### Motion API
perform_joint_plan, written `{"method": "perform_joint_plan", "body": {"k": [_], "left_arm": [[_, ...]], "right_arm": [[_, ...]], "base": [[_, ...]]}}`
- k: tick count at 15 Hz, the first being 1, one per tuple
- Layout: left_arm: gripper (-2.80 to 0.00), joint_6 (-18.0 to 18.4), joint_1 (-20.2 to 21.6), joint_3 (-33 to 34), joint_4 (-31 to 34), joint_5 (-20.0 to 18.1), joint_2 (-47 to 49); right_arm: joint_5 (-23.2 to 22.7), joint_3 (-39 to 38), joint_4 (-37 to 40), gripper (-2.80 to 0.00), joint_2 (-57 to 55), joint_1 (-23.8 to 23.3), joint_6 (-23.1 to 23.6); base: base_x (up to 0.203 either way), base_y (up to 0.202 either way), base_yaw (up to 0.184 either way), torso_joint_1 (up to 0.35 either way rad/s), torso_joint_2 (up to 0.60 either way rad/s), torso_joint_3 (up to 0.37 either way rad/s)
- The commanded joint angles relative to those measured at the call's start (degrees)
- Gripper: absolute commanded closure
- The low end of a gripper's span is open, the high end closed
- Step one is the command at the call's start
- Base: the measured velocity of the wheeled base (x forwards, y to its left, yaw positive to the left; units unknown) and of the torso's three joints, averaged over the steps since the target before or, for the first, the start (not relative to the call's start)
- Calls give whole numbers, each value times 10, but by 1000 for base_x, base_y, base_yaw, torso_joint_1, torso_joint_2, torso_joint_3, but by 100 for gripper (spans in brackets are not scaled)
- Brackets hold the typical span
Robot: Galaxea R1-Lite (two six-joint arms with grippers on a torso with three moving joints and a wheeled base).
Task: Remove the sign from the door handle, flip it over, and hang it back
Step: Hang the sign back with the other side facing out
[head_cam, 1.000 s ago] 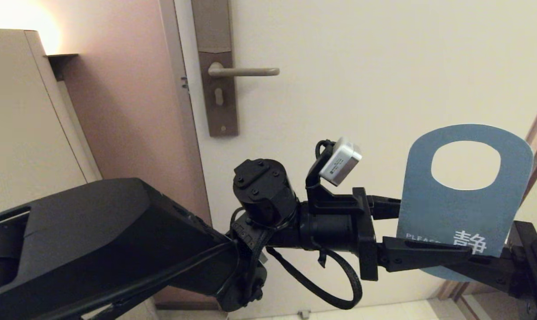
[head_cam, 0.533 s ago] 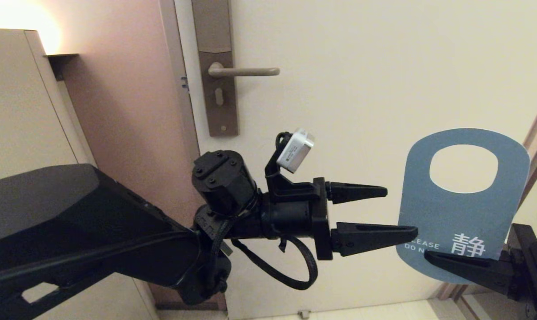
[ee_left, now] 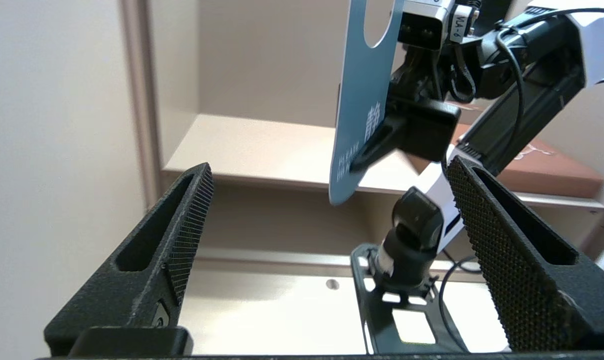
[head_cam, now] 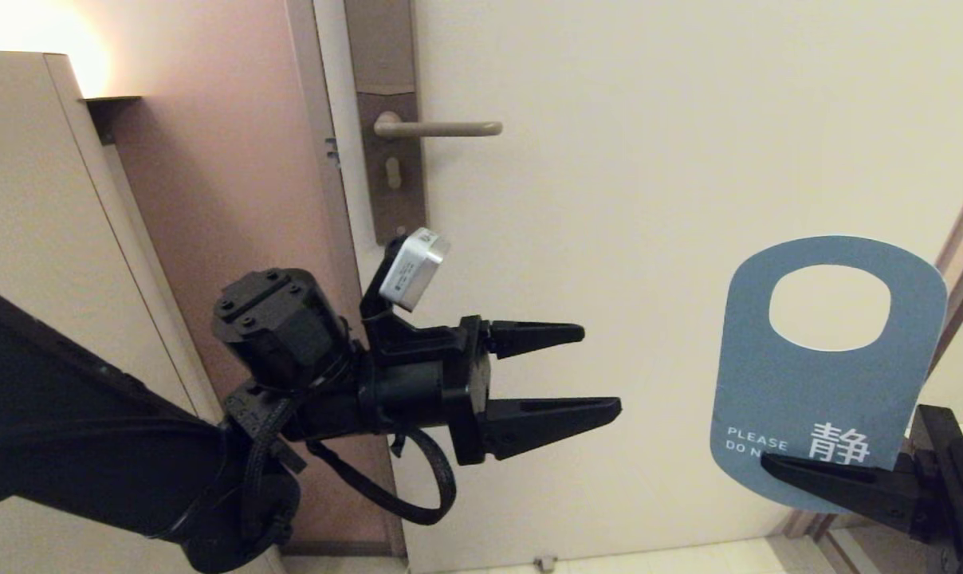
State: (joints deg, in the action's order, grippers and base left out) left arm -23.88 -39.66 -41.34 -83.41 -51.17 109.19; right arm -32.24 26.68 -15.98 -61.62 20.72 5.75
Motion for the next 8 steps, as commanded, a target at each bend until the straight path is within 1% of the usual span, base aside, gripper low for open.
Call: {"method": "perform_joint_plan", "body": {"k": [1,2,3,8], "left_arm": [[-280,3,18,44,-4,-3,-39],[-280,10,28,66,-4,-2,-54],[0,14,36,80,-4,-2,-68],[0,16,74,135,-3,-2,-123]], "right_arm": [[-2,-3,-1,0,3,0,0],[-2,-5,-1,0,4,0,1],[-3,-7,-1,0,5,0,1],[-2,-28,-1,0,18,0,2]], "base": [[0,0,0,0,0,0],[0,0,0,0,0,0],[0,0,0,0,0,0],[0,0,0,0,0,0]]}}
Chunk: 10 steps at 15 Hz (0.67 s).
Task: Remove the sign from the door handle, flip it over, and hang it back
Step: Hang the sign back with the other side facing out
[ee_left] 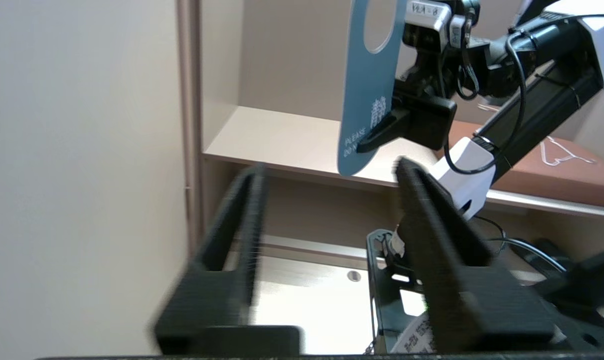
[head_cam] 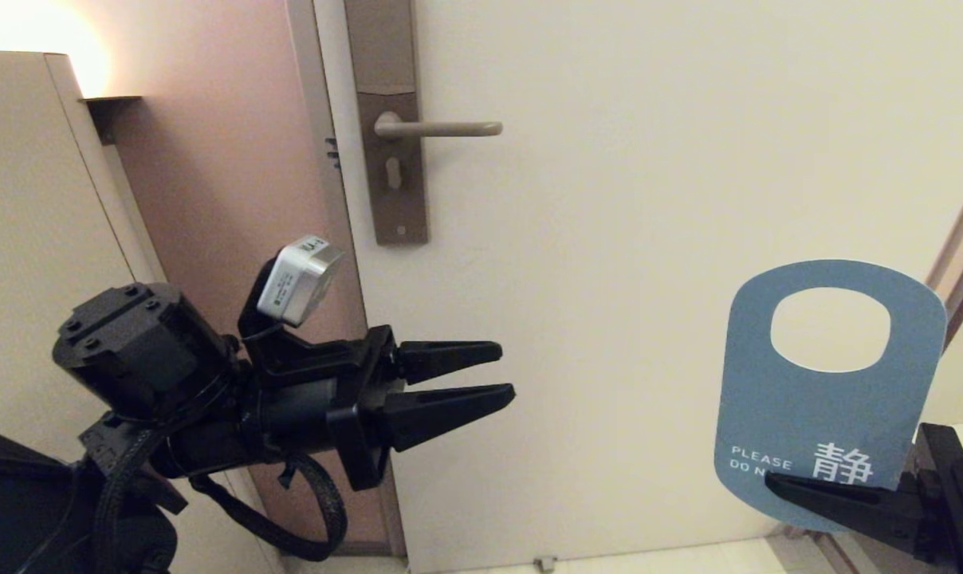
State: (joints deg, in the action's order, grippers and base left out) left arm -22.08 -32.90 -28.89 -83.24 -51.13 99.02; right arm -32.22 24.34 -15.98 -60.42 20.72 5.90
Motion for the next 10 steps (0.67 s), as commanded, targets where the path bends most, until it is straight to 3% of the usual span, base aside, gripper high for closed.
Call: {"method": "perform_joint_plan", "body": {"k": [1,6,10], "left_arm": [[0,-2,14,24,-4,-3,-34],[0,18,64,81,-4,7,-84],[0,72,127,114,-2,15,-99]], "right_arm": [[-2,-10,-1,0,11,0,1],[-3,-21,-1,0,17,0,0],[-2,-23,-1,0,21,0,-1]], "base": [[0,0,0,0,0,0],[0,0,0,0,0,0],[0,0,0,0,0,0]]}}
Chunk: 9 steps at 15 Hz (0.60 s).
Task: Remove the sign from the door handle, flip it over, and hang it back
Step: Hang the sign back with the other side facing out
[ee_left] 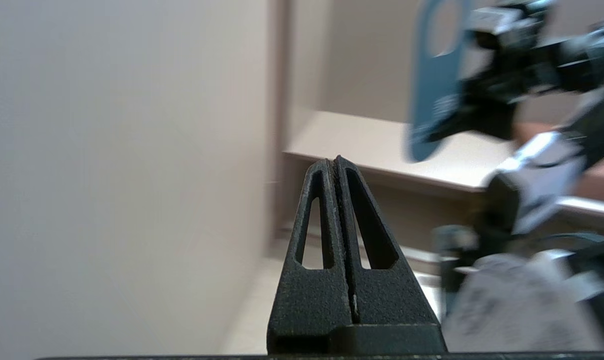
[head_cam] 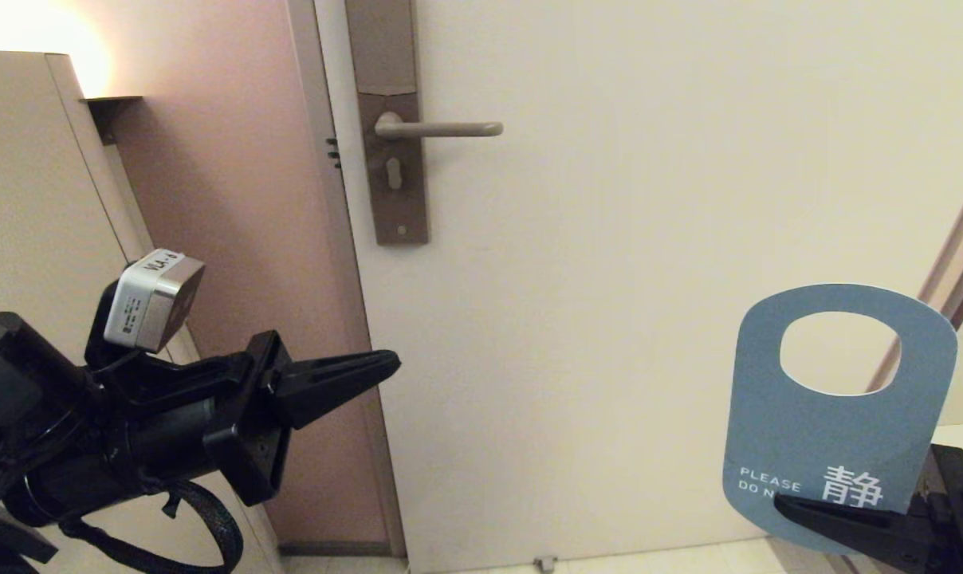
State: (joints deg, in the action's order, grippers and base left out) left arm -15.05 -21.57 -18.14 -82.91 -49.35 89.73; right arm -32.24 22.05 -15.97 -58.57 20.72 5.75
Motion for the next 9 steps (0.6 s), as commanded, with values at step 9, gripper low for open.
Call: {"method": "perform_joint_plan", "body": {"k": [9], "left_arm": [[0,209,134,69,84,244,-35]], "right_arm": [[3,-3,-1,0,-3,-1,0]], "base": [[0,0,0,0,0,0]]}}
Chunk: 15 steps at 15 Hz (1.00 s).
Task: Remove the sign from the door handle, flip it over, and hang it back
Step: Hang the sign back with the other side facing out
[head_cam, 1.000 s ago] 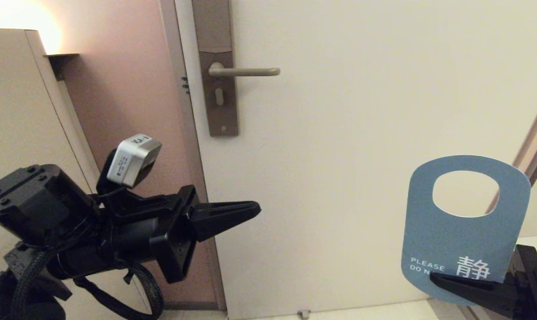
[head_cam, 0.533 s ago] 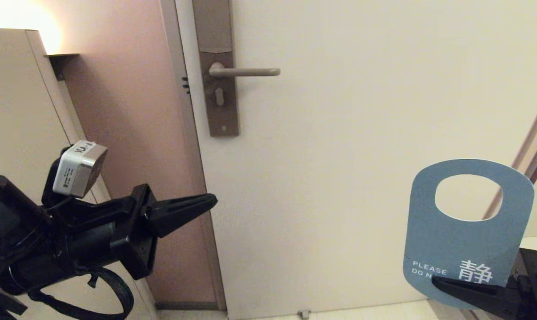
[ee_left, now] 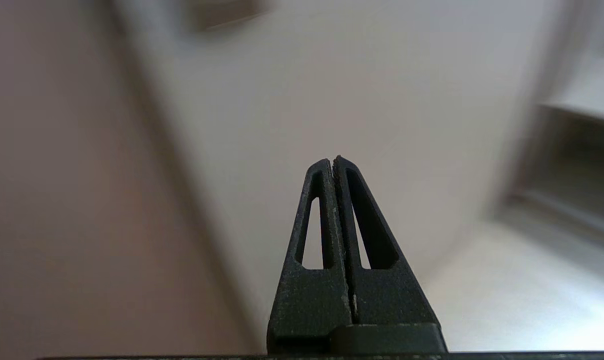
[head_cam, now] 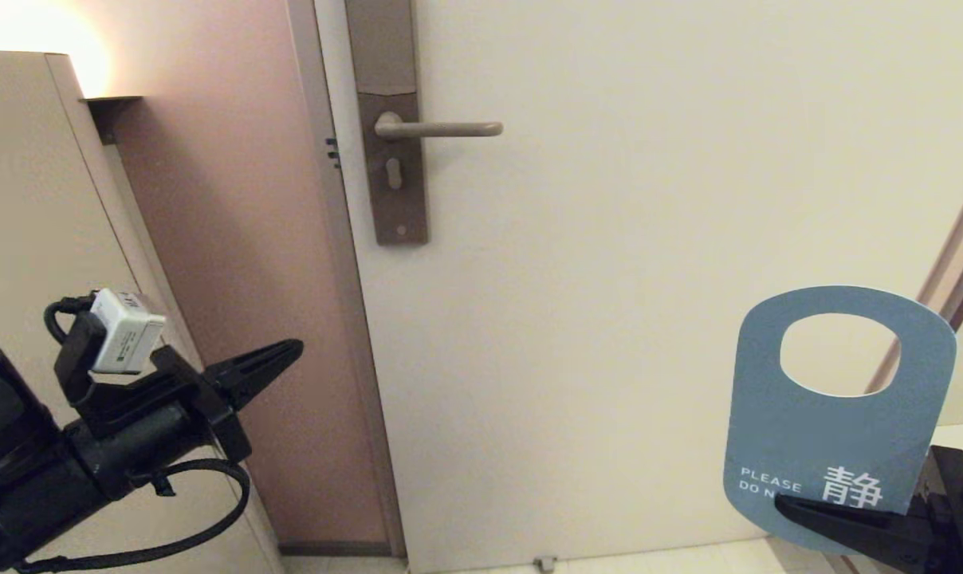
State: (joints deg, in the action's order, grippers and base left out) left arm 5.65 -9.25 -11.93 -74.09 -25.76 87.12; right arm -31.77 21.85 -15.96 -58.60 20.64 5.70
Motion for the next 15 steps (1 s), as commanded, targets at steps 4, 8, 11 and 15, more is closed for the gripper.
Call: {"method": "perform_joint_plan", "body": {"k": [4,8,11,15], "left_arm": [[0,12,53,57,-4,75,-55],[0,41,75,118,20,178,-116],[0,46,76,119,108,262,-201],[0,40,76,119,278,295,-371]], "right_arm": [[11,-1,-1,0,-6,-1,0],[11,-1,0,0,-6,-2,0],[14,10,-1,0,-10,-14,0],[21,17,-1,0,-12,-25,1]], "base": [[0,0,0,0,0,0],[0,0,0,0,0,0],[0,0,0,0,0,0],[0,0,0,0,0,0]]}}
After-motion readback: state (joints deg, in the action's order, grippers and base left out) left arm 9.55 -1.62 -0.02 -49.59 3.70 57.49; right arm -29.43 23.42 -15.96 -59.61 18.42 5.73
